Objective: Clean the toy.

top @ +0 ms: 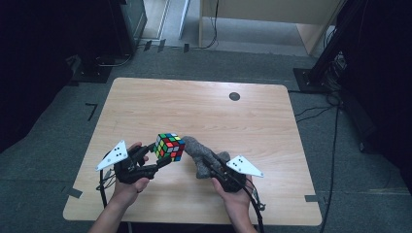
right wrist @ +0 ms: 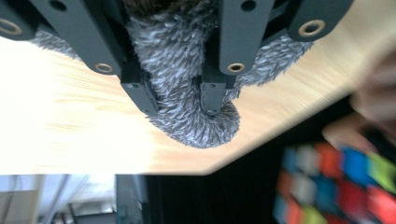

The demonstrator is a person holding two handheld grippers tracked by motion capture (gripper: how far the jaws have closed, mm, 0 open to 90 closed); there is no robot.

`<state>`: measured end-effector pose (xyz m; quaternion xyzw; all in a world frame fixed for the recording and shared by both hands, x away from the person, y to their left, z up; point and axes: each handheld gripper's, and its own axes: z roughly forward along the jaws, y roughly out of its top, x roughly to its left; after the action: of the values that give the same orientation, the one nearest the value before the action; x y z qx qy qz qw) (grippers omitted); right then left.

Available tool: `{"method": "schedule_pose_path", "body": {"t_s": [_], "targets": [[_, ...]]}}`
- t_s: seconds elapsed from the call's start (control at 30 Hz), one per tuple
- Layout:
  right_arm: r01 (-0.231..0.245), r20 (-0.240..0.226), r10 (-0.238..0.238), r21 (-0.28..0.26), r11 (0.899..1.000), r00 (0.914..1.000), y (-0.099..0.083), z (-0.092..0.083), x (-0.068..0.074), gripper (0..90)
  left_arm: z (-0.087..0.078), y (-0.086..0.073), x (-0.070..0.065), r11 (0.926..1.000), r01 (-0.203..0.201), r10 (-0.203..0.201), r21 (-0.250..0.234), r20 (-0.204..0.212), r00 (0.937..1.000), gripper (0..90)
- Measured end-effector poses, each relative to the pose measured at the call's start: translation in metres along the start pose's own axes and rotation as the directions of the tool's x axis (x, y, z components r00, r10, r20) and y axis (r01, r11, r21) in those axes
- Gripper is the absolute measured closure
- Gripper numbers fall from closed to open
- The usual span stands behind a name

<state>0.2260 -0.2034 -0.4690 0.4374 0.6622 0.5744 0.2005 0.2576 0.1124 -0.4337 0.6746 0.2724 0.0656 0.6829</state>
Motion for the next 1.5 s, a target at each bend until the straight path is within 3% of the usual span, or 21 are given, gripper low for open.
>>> {"method": "schedule_pose_path", "body": {"t_s": [0.07,0.1,0.2,0.27,0.37,0.43,0.47,0.57,0.63,0.77,0.93,1.2,1.33,1.43,1.5], "targets": [[0.051,-0.014,-0.051,0.039,0.998,0.9986,-0.005,0.006,-0.008,63.6,0.002,-0.002,0.002,0.9998,0.006,-0.006,0.018,-0.006,1.0000,34.6],[0.051,-0.026,-0.049,0.058,0.997,0.9984,-0.008,0.009,-0.012,60.4,0.002,-0.003,0.003,0.9997,0.006,-0.005,0.025,-0.016,0.9999,34.6],[0.118,-0.046,-0.115,0.095,0.988,0.9924,-0.012,0.015,-0.018,42.1,0.004,-0.006,0.008,0.9988,0.021,-0.020,0.045,-0.031,0.9993,34.6],[0.147,-0.037,-0.144,0.086,0.985,0.9888,-0.009,0.013,-0.018,33.6,0.004,-0.006,0.011,0.9982,0.033,-0.031,0.050,-0.036,0.9989,34.6],[0.216,-0.036,-0.214,0.061,0.975,0.9762,0.001,0.006,-0.015,26.5,0.003,-0.006,0.014,0.9974,0.050,-0.049,0.051,-0.027,0.9984,34.6],[0.241,-0.064,-0.239,0.026,0.970,0.9688,0.006,0.002,-0.009,23.9,0.005,-0.006,0.013,0.9965,0.058,-0.057,0.061,-0.020,0.9982,34.6],[0.260,-0.075,-0.258,0.013,0.966,0.9632,0.007,0.002,-0.005,23.6,0.007,-0.007,0.012,0.9957,0.058,-0.057,0.073,-0.015,0.9983,34.6],[0.304,-0.162,-0.305,-0.032,0.952,0.9385,0.007,0.004,0.015,22.9,0.014,-0.009,0.006,0.9930,0.050,-0.050,0.107,-0.001,0.9987,34.6],[0.346,-0.177,-0.350,-0.055,0.937,0.9197,0.006,0.006,0.027,22.0,0.018,-0.009,0.003,0.9906,0.046,-0.047,0.129,0.010,0.9988,34.6],[0.398,-0.148,-0.410,-0.103,0.912,0.9002,0.006,0.006,0.036,21.1,0.024,-0.010,-0.001,0.9842,0.064,-0.068,0.165,0.019,0.9975,34.6],[0.461,-0.099,-0.472,-0.116,0.880,0.8759,0.006,0.007,0.039,20.0,0.032,-0.009,-0.006,0.9719,0.097,-0.107,0.215,0.037,0.9936,34.6],[0.527,-0.078,-0.534,-0.096,0.844,0.8418,0.001,0.013,0.043,21.8,0.043,-0.014,-0.011,0.9503,0.118,-0.140,0.288,0.055,0.9886,34.5],[0.573,-0.055,-0.578,-0.086,0.815,0.8140,-0.001,0.013,0.045,27.5,0.045,-0.014,-0.011,0.9437,0.139,-0.162,0.300,0.053,0.9853,34.5],[0.592,-0.048,-0.596,-0.074,0.803,0.8019,-0.001,0.013,0.046,30.4,0.045,-0.014,-0.010,0.9401,0.149,-0.169,0.307,0.039,0.9849,34.4],[0.614,-0.039,-0.617,-0.060,0.787,0.7863,-0.002,0.013,0.047,33.9,0.046,-0.014,-0.008,0.9351,0.163,-0.180,0.315,0.028,0.9832,34.0]]}}
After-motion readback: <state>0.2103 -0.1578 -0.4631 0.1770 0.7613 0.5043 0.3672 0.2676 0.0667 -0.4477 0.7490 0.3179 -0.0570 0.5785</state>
